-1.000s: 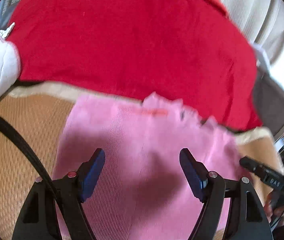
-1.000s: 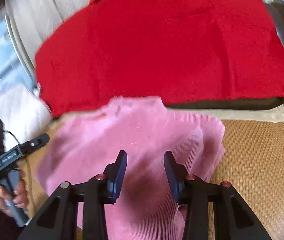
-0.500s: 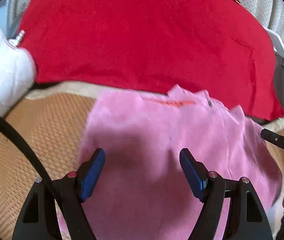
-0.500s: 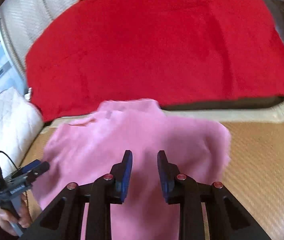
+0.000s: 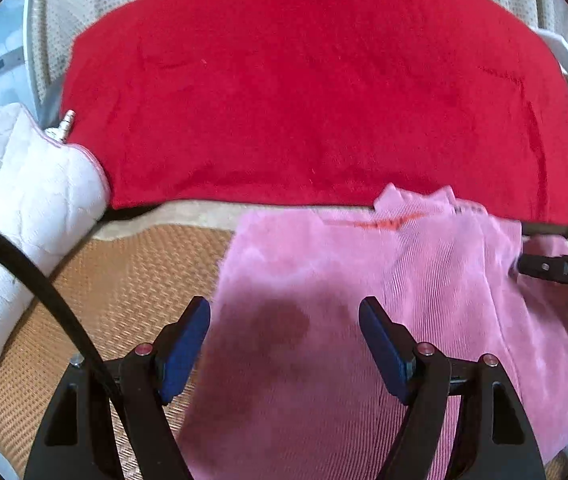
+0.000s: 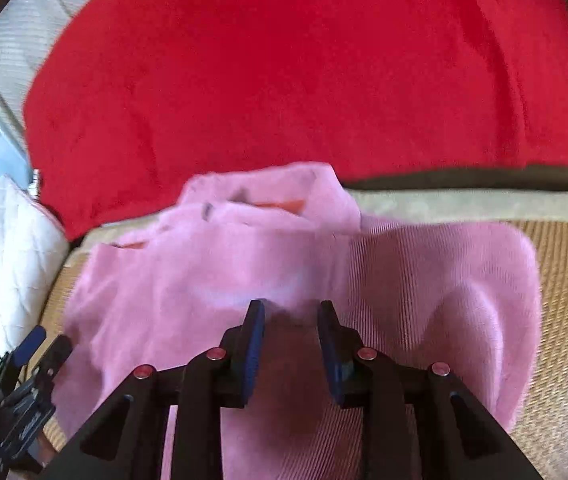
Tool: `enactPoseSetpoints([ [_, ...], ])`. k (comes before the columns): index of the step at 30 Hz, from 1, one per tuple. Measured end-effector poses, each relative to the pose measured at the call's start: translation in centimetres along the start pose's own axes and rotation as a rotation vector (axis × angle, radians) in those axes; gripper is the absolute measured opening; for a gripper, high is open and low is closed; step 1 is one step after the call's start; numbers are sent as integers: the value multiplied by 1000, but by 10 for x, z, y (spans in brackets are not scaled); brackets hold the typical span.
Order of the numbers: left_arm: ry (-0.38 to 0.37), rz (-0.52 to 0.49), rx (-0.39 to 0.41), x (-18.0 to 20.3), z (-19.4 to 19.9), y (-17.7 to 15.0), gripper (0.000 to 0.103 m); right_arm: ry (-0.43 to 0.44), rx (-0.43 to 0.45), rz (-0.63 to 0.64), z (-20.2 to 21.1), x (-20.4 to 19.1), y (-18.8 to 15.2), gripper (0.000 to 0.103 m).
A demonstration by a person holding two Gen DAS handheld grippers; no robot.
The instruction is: Fold large clothes
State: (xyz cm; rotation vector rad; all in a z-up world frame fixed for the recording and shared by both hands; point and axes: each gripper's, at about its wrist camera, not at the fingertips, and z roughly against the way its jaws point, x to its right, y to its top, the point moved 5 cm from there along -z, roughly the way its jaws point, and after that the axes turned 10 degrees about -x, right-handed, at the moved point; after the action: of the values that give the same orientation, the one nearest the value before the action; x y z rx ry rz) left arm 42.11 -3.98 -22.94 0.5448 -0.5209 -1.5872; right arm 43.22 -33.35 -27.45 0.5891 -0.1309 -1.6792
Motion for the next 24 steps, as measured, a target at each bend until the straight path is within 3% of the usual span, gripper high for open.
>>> enactPoseSetpoints([
  [7, 34, 52, 94, -15, 29, 7, 77, -47, 55, 50, 41, -12, -11, 31],
  [13, 72, 125, 154, -41, 50, 9, 77, -151, -54, 15, 18, 18, -29, 31],
  [15, 82, 143, 169, -49, 55, 9, 77, -137, -100, -20, 4, 29, -32, 31],
  [21, 115, 178, 180, -70, 62, 8, 77, -140, -26, -4, 23, 18, -26, 31],
  [24, 146, 194, 174, -82, 65, 6, 77, -95, 28, 12, 36, 8, -24, 31],
])
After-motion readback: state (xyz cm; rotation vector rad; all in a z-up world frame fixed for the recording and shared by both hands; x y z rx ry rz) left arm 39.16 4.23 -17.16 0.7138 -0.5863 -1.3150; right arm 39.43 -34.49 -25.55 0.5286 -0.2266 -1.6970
